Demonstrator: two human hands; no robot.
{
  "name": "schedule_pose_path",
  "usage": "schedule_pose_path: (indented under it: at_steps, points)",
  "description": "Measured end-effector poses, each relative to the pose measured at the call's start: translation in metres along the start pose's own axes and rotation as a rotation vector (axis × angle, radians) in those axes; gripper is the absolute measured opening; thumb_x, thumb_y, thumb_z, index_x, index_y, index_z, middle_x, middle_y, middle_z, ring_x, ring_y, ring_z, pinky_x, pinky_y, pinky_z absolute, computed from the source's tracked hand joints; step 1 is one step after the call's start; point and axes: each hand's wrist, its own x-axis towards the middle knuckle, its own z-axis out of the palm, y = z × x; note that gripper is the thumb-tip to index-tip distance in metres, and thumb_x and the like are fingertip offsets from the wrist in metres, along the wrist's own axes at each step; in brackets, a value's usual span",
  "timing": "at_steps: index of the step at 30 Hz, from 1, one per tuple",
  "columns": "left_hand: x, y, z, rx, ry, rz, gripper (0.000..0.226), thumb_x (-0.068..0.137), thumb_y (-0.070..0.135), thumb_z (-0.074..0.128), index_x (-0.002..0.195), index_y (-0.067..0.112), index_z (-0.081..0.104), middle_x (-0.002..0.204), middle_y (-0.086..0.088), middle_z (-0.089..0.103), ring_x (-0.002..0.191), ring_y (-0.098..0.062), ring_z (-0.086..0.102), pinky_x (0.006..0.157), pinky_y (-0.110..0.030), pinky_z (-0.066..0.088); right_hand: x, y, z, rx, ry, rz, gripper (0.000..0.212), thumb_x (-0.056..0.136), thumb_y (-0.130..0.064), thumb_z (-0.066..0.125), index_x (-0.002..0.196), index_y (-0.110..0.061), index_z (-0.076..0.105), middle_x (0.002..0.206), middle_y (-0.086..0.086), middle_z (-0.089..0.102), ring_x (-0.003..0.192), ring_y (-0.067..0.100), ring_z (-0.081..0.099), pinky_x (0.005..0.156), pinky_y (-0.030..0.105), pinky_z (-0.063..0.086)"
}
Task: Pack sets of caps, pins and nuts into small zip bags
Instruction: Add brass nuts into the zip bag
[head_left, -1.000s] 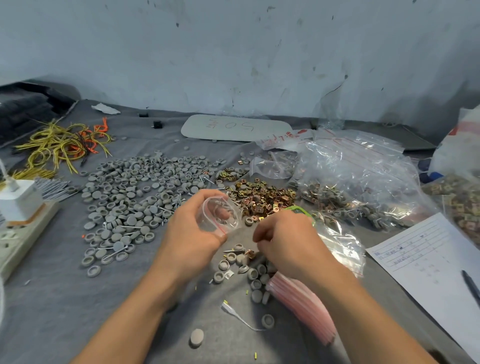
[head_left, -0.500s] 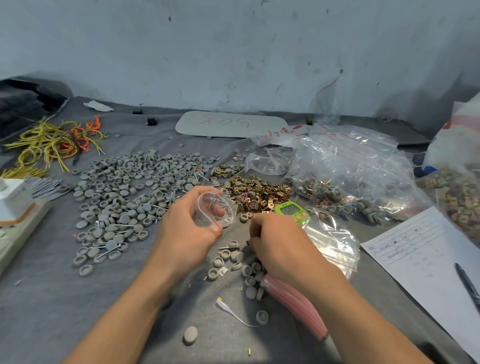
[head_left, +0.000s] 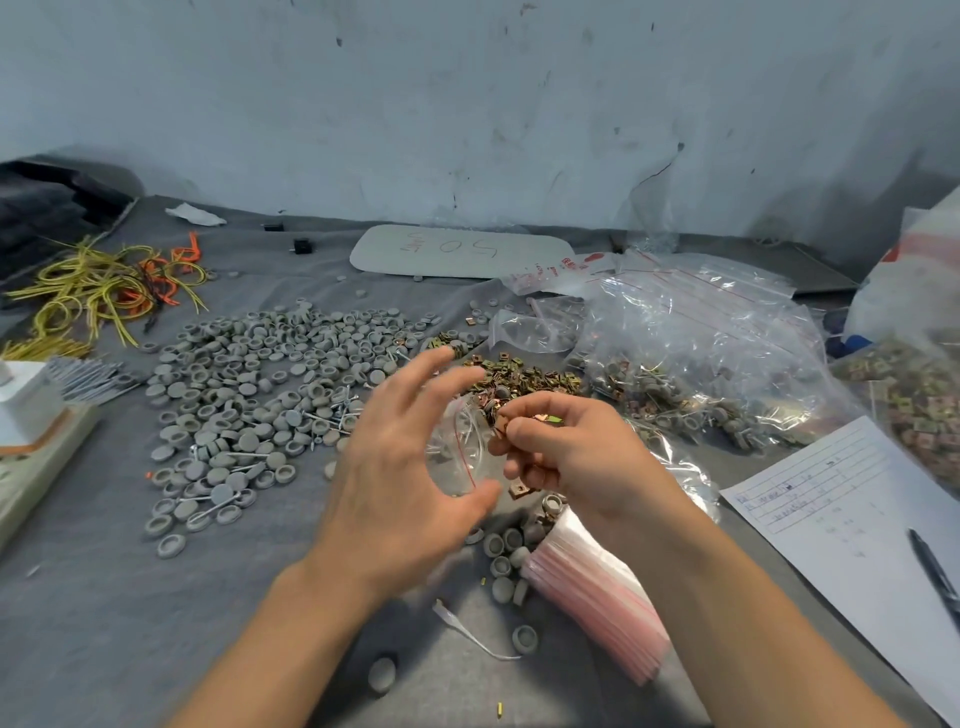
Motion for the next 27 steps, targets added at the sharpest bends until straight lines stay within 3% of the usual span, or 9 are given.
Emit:
schedule_pose_path:
  at_steps: [3, 7, 10, 12, 20, 25, 27]
  points:
    - [-0.002, 0.003, 0.0, -0.06, -0.005, 0.054, 0.055, 0.072, 0.054, 0.072, 0.126, 0.043, 0.066, 0.138, 0.024, 0.052, 0.133, 0.002, 0.045, 0.111, -0.011, 0.029, -0.001, -0.001, -0.003, -0.008, -0.025, -0.01, 0.022, 0.095, 0.003, 0.065, 0.086, -0.012, 0.078, 0.081, 0.016, 0.076, 0.056, 0.018, 0.061, 0.055, 0.025, 0.047]
    - [-0.002, 0.009, 0.0, -0.139, 0.031, -0.034, 0.042, 0.074, 0.059, 0.075, 0.114, 0.046, 0.073, 0.109, 0.03, 0.068, 0.112, 0.002, 0.061, 0.095, -0.014, 0.043, -0.003, -0.003, -0.002, -0.01, -0.05, -0.028, 0.027, 0.091, 0.004, 0.069, 0.076, -0.015, 0.081, 0.081, 0.02, 0.076, 0.062, 0.022, 0.06, 0.046, 0.019, 0.043]
    - [0.001, 0.006, 0.001, -0.378, -0.005, -0.19, 0.041, 0.07, 0.04, 0.091, 0.108, 0.047, 0.077, 0.097, 0.029, 0.074, 0.099, 0.006, 0.069, 0.085, -0.012, 0.052, -0.003, -0.003, -0.001, 0.008, -0.051, -0.032, 0.023, 0.09, 0.005, 0.07, 0.076, -0.011, 0.078, 0.076, 0.018, 0.074, 0.051, 0.016, 0.059, 0.043, 0.018, 0.041]
    - [0.004, 0.003, 0.001, -0.507, -0.053, -0.25, 0.041, 0.071, 0.025, 0.093, 0.105, 0.042, 0.08, 0.092, 0.021, 0.078, 0.094, 0.002, 0.073, 0.083, -0.021, 0.059, -0.003, -0.004, -0.002, 0.015, -0.066, -0.037, 0.021, 0.09, 0.006, 0.07, 0.077, -0.009, 0.077, 0.074, 0.019, 0.073, 0.053, 0.018, 0.062, 0.043, 0.019, 0.041]
    - [0.004, -0.005, -0.002, -0.574, -0.066, -0.376, 0.026, 0.075, 0.012, 0.089, 0.095, 0.027, 0.084, 0.089, 0.008, 0.08, 0.089, -0.01, 0.077, 0.084, -0.037, 0.063, -0.006, -0.003, -0.002, -0.123, -0.12, -0.068, 0.015, 0.09, -0.002, 0.075, 0.08, -0.012, 0.081, 0.078, 0.018, 0.076, 0.064, 0.023, 0.072, 0.049, 0.021, 0.046]
    - [0.002, 0.003, -0.004, -0.454, -0.007, -0.311, 0.02, 0.074, 0.017, 0.09, 0.089, 0.028, 0.083, 0.08, 0.018, 0.077, 0.079, 0.001, 0.074, 0.073, -0.011, 0.054, -0.006, -0.003, 0.0, -0.165, -0.135, -0.04, 0.019, 0.089, 0.002, 0.072, 0.08, -0.012, 0.082, 0.079, 0.019, 0.077, 0.066, 0.023, 0.074, 0.051, 0.022, 0.049]
    - [0.001, 0.005, -0.005, -0.417, 0.044, -0.286, 0.017, 0.074, 0.02, 0.091, 0.085, 0.029, 0.083, 0.075, 0.021, 0.076, 0.074, 0.001, 0.073, 0.069, -0.009, 0.051, -0.007, -0.003, 0.001, -0.147, -0.201, 0.003, 0.014, 0.092, -0.002, 0.068, 0.087, -0.005, 0.081, 0.083, 0.019, 0.077, 0.068, 0.022, 0.073, 0.054, 0.021, 0.051]
